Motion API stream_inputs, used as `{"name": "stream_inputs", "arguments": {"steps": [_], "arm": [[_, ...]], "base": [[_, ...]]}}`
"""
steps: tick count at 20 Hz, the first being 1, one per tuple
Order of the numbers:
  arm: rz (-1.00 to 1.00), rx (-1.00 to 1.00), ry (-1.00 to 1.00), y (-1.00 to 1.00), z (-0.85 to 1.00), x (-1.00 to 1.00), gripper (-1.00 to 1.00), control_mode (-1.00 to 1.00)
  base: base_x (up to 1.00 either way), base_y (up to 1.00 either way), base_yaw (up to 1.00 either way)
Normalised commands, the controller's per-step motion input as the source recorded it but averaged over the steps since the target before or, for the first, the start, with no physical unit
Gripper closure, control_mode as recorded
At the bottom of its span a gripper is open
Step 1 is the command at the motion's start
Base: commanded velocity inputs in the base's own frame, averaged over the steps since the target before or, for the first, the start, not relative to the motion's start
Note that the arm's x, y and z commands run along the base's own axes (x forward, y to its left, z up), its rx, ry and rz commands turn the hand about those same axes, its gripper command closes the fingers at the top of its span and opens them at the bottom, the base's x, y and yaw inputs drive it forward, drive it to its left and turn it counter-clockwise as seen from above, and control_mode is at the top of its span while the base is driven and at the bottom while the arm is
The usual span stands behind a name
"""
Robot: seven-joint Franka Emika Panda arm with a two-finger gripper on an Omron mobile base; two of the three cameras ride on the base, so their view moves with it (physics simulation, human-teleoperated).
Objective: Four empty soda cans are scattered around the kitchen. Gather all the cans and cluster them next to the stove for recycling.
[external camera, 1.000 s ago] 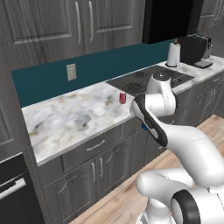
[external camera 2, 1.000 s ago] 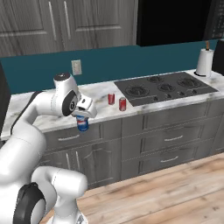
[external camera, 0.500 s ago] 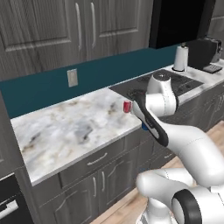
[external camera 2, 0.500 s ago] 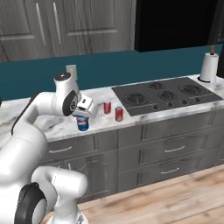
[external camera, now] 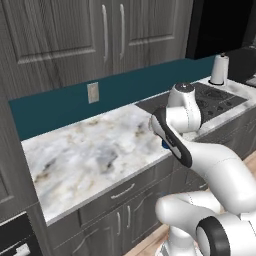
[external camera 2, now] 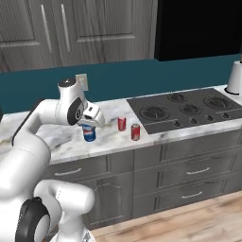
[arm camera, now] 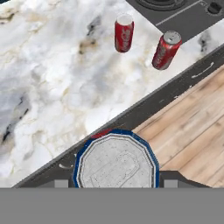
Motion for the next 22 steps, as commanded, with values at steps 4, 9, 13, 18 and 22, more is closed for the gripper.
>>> {"name": "stream_inputs", "arguments": {"steps": [4, 9, 13, 18, 22], "arm": [[0.00, 0.00, 0.00, 0.00, 0.00, 0.00, 1.00, 1.00], [0.00, 0.00, 0.00, 0.00, 0.00, 0.00, 1.00, 1.00], [0.00, 0.00, 0.00, 0.00, 0.00, 0.00, 1.00, 1.00], [0.00, 0.00, 0.00, 0.00, 0.00, 0.00, 1.00, 1.00], [0.00, 0.00, 0.00, 0.00, 0.00, 0.00, 1.00, 1.00]], "base": [[0.40, 0.00, 0.05], [0.40, -0.01, 0.04], [0.46, -0.04, 0.03], [0.56, -0.11, 0.03], [0.54, -0.17, 0.02]]}}
